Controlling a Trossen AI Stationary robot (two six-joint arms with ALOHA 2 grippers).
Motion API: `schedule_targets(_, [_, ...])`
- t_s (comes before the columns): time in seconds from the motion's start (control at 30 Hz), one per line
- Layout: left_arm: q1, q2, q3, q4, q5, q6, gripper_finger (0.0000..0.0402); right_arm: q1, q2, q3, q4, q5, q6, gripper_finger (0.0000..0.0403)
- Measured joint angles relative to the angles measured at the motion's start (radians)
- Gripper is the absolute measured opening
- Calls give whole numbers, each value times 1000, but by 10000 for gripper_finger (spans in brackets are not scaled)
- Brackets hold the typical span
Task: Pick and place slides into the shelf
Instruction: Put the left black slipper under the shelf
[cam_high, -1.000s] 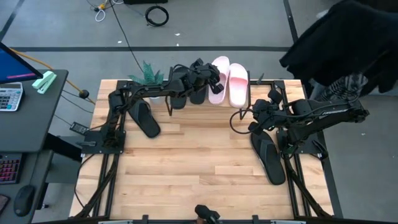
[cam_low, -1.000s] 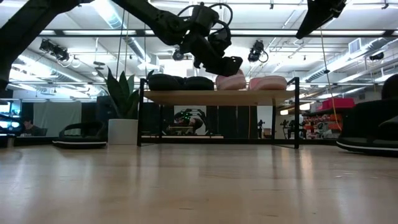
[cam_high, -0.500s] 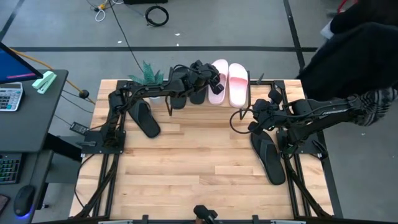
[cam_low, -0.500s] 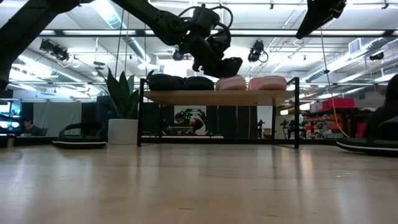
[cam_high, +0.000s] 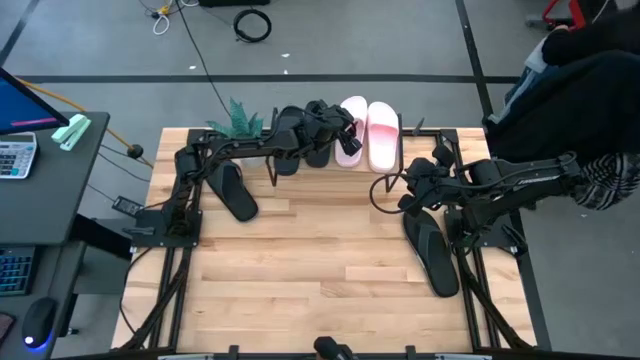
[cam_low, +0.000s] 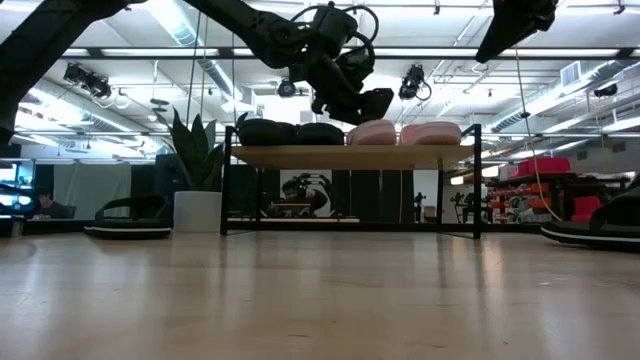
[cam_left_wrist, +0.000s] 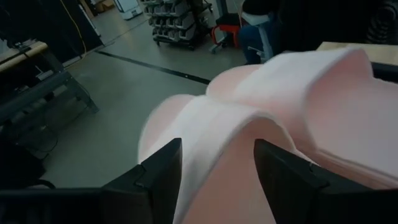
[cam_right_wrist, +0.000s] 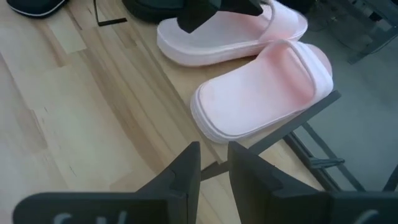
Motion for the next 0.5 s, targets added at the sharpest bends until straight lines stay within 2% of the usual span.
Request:
schedule_targets(0.27, [-32, -15, 0, -64, -1, -7, 206, 1, 0, -5, 2, -44, 46, 87])
schedule_targets(0.4, [-70, -79, 0, -81, 0, -20, 199, 1, 1, -49, -1, -62, 44, 87])
schedule_targets(0.5, [-117, -161, 0, -162, 1, -18, 192, 1, 0, -95, 0, -111, 49, 87])
